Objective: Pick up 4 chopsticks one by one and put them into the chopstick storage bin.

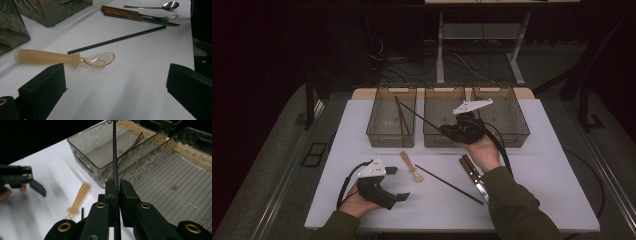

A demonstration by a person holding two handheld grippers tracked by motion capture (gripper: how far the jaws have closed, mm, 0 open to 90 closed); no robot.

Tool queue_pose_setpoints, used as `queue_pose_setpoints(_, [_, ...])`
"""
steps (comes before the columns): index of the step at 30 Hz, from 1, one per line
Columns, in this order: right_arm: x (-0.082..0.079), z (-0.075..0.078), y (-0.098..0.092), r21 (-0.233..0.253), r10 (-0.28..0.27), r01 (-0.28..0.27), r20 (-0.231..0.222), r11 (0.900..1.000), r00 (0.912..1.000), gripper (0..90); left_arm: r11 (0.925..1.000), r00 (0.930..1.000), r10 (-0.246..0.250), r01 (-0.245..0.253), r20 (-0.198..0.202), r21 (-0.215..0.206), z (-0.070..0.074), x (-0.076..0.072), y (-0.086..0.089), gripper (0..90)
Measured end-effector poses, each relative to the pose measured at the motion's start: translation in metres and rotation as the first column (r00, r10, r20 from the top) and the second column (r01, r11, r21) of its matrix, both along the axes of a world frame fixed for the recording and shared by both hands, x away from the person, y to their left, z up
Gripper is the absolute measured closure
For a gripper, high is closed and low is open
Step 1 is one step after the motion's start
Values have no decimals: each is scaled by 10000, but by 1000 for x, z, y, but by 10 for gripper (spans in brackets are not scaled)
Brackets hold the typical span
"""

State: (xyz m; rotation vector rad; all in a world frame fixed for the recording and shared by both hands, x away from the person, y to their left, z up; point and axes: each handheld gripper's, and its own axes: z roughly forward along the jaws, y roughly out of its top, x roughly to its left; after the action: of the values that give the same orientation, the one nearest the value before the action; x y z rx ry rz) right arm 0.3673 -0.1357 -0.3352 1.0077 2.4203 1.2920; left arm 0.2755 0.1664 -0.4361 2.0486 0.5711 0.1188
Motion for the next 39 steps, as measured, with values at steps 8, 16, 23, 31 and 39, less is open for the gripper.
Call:
queue_pose_setpoints(8, [24,2,23,-102,-298,297,-110,9995,9995,851,10000,10000,21,-21,-81,-95,0,0,1,16])
queue_pose_setpoints(16, [48,0,47,-277,-659,652,-253,9975,9975,851,9999,10000,76,-76,17,-80,0,1,1,16])
queue_pose_setpoints(23, [69,-9,65,-497,-857,837,-409,9953,9955,850,10000,10000,50,-50,-8,-85,0,1,1,16])
queue_pose_setpoints(31, [89,-19,91,-820,-1021,961,-721,9920,9922,850,9997,10000,67,-68,-41,-218,0,1,1,16])
queue_pose_setpoints(39, [103,-26,116,-1071,-1212,1112,-914,9880,9884,850,9995,9999,99,-100,-38,-299,1,1,2,16])
